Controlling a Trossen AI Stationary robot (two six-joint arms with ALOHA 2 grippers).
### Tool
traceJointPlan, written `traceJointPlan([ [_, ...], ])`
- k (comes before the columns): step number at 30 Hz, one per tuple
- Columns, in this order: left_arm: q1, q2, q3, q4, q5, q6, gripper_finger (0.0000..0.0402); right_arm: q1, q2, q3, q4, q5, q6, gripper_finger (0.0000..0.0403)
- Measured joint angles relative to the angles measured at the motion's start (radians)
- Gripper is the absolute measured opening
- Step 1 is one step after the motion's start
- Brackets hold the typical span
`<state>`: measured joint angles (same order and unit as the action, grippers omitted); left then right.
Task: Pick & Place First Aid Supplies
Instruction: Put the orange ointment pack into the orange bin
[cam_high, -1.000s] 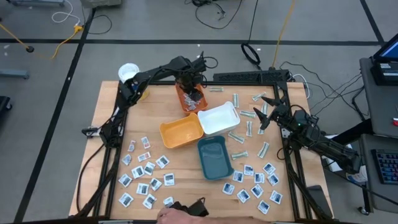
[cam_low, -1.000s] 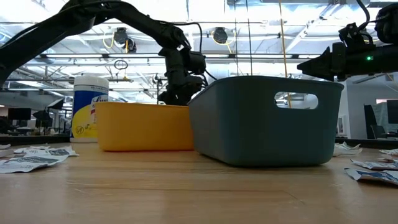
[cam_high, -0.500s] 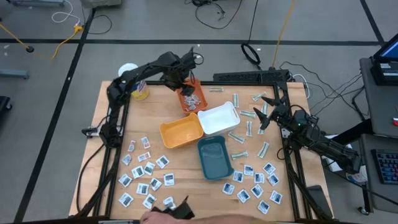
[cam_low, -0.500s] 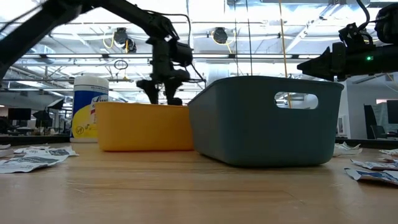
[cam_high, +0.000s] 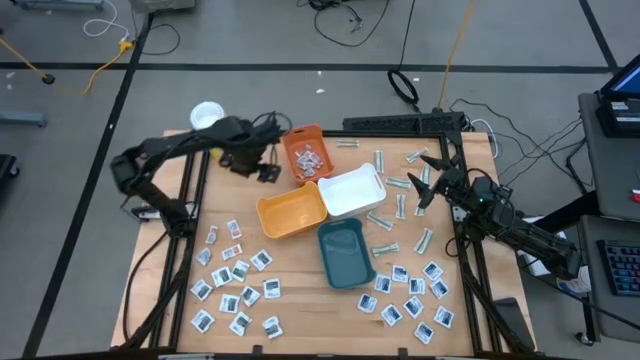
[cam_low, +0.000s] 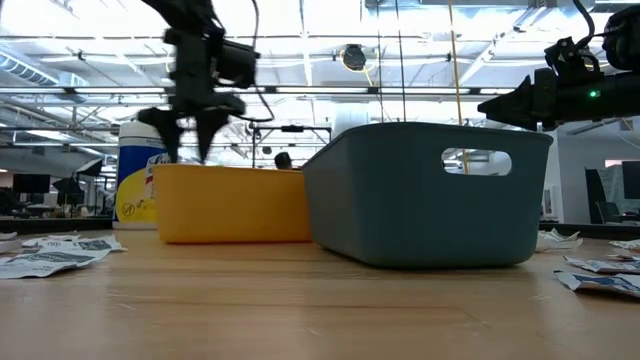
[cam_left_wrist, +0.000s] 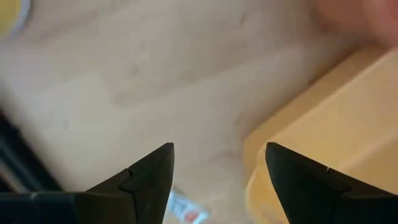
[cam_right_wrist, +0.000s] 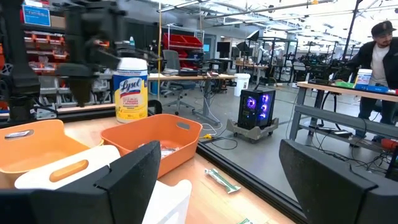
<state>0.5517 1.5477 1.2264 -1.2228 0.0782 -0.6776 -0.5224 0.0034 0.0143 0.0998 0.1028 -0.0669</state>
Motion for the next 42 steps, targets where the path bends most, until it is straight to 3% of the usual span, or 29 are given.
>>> traceJointPlan([
  [9,-0.126,-0.277,-0.276,-0.008,0.013,-0.2,0.0255,0.0,0.0,0.0,0.0,0.0,0.0,0.0322],
  [15,-0.229,-0.354,-0.384,-0.008,0.043,-0.279,0.0255,0.0,0.0,0.0,0.0,0.0,0.0,0.0322],
  [30,-0.461,-0.282,-0.541,0.05,0.05,-0.239,0.0255,0.0,0.0,0.0,0.0,0.0,0.0,0.0322],
  [42,-0.496,-0.093,-0.546,0.04,0.09,-0.283,0.0255,0.0,0.0,0.0,0.0,0.0,0.0,0.0322],
])
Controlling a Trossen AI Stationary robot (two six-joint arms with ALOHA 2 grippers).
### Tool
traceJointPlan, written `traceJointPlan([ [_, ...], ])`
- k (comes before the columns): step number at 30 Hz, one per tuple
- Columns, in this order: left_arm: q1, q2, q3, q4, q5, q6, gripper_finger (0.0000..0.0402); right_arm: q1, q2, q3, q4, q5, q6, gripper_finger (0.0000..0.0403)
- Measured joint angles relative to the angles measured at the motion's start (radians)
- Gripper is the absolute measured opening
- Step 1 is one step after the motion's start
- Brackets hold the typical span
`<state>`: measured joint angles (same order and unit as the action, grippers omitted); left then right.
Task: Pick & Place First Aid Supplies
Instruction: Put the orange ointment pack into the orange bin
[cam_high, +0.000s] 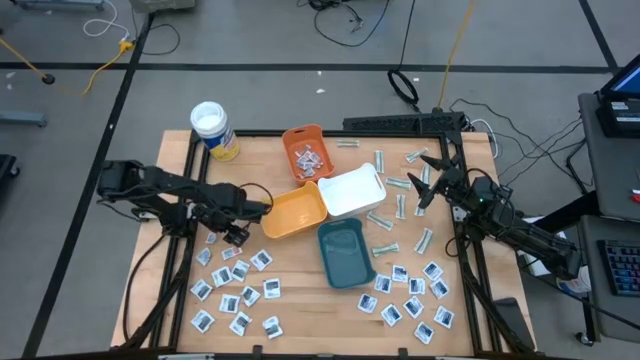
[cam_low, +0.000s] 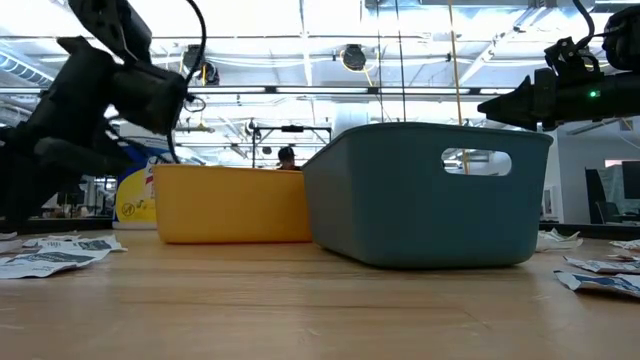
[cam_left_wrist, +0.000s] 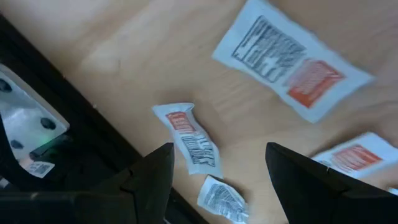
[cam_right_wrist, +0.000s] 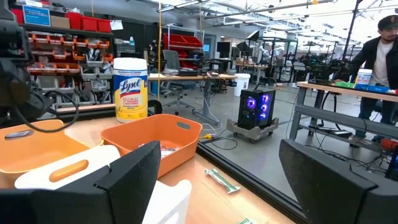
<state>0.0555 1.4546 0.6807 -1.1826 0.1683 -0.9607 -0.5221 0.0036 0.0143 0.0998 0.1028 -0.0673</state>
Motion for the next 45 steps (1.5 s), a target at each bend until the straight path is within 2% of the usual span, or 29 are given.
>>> traceJointPlan([
  [13,-0.001,0.063,-0.001,0.008,-0.005,-0.028,0.0255,0.0,0.0,0.0,0.0,0.0,0.0,0.0322],
  [20,-0.003,0.058,-0.068,0.117,0.088,-0.078,0.0255,0.0,0.0,0.0,0.0,0.0,0.0,0.0322],
  [34,-0.01,0.06,-0.066,0.183,0.144,0.002,0.0251,0.0,0.0,0.0,0.0,0.0,0.0,0.0322],
  [37,-0.011,0.061,-0.066,0.19,0.148,0.015,0.0226,0.0,0.0,0.0,0.0,0.0,0.0,0.0322],
  [45,-0.011,0.061,-0.064,0.214,0.155,0.05,0.0108,0.0,0.0,0.0,0.0,0.0,0.0,0.0322],
])
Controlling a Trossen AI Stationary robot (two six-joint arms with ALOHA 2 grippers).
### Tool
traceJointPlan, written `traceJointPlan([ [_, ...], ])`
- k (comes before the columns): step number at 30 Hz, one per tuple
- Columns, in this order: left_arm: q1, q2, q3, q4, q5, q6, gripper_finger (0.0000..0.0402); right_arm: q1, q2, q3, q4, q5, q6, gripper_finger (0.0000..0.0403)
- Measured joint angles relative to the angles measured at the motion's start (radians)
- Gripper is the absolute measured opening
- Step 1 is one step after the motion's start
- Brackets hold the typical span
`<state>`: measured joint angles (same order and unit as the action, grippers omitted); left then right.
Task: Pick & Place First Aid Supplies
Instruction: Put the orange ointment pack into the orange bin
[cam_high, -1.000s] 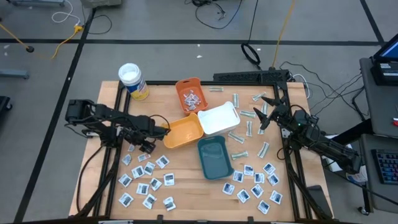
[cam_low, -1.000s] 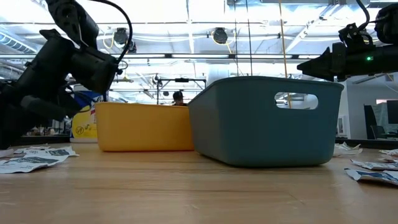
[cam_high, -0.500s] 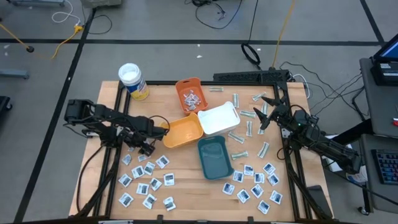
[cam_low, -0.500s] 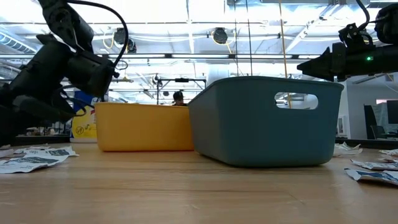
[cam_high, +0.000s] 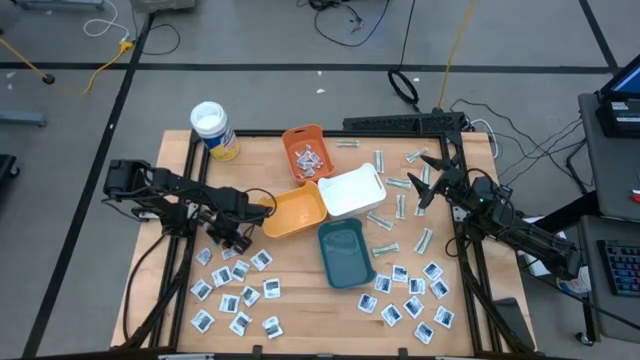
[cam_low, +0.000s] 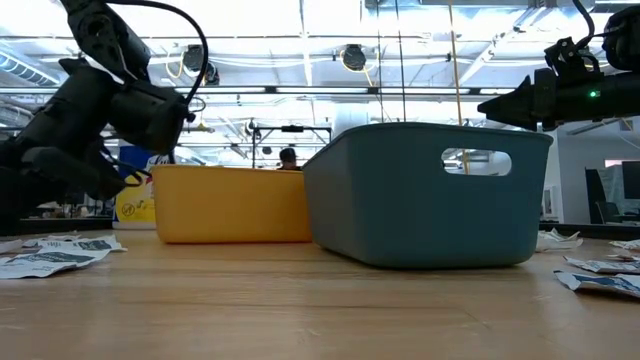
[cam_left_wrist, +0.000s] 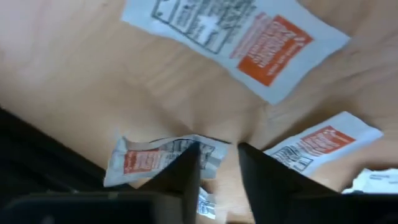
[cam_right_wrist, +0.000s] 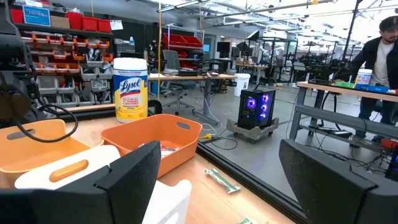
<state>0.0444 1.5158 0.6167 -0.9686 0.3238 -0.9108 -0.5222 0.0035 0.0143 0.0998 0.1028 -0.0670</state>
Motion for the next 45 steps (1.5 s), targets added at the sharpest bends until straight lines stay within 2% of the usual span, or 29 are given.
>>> traceJointPlan([
  [10,0.001,0.0,0.0,0.03,0.045,0.053,0.0006,0.0,0.0,0.0,0.0,0.0,0.0,0.0322],
  [15,0.001,-0.005,0.0,0.026,0.042,0.048,0.0003,0.0,0.0,0.0,0.0,0.0,0.0,0.0322],
  [19,0.006,-0.034,0.041,-0.045,-0.027,0.036,0.0002,0.0,0.0,0.0,0.0,0.0,0.0,0.0322],
  [27,0.075,-0.106,0.191,-0.223,-0.15,0.074,0.0002,0.0,0.0,0.0,0.0,0.0,0.0,0.0322],
  [39,0.176,-0.111,0.419,-0.464,-0.278,0.206,0.0001,0.0,0.0,0.0,0.0,0.0,0.0,0.0322],
  [45,0.282,-0.019,0.583,-0.466,-0.316,0.363,0.0001,0.0,0.0,0.0,0.0,0.0,0.0,0.0322],
])
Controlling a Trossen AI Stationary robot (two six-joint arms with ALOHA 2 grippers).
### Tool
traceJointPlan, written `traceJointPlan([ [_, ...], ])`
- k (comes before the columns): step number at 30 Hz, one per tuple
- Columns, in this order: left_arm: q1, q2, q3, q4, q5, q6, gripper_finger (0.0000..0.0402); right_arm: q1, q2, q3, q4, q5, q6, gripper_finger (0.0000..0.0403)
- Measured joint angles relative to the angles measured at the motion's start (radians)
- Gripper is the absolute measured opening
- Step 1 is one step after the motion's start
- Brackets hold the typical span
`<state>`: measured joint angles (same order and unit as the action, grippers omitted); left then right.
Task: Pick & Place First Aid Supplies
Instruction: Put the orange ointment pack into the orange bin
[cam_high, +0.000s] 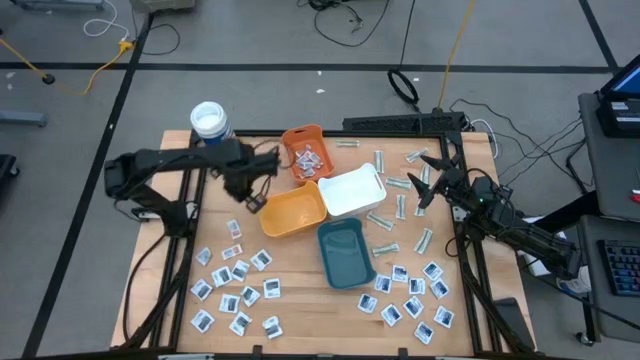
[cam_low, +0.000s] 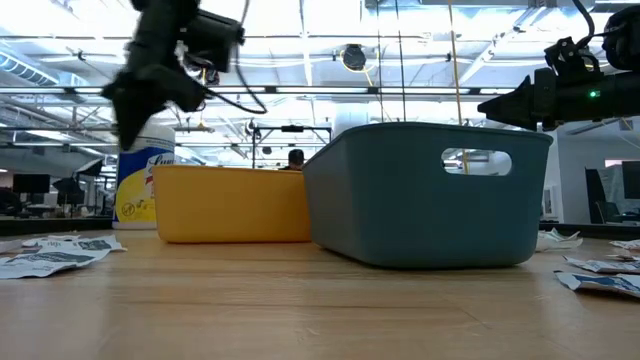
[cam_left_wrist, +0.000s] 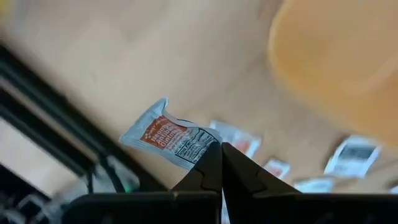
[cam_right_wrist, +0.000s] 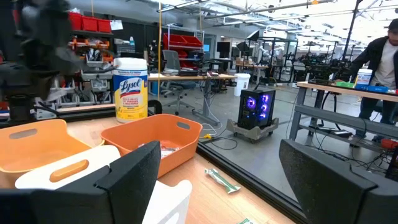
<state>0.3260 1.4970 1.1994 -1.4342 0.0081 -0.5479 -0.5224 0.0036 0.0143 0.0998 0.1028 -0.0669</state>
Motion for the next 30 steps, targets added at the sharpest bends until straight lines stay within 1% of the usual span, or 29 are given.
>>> traceJointPlan([
  [8,0.124,0.259,0.355,-0.004,-0.026,0.225,0.0001,0.0,0.0,0.0,0.0,0.0,0.0,0.0322],
  [15,0.166,0.479,0.666,-0.005,-0.039,0.388,0.0,0.0,0.0,0.0,0.0,0.0,0.0,0.0322],
  [19,0.175,0.579,0.797,-0.003,-0.045,0.462,0.0,0.0,0.0,0.0,0.0,0.0,0.0,0.0322],
  [22,0.179,0.628,0.842,0.023,-0.046,0.497,0.0,0.0,0.0,0.0,0.0,0.0,0.0,0.0322],
  [30,0.168,0.719,0.839,0.134,-0.046,0.546,0.0,0.0,0.0,0.0,0.0,0.0,0.0,0.0322],
])
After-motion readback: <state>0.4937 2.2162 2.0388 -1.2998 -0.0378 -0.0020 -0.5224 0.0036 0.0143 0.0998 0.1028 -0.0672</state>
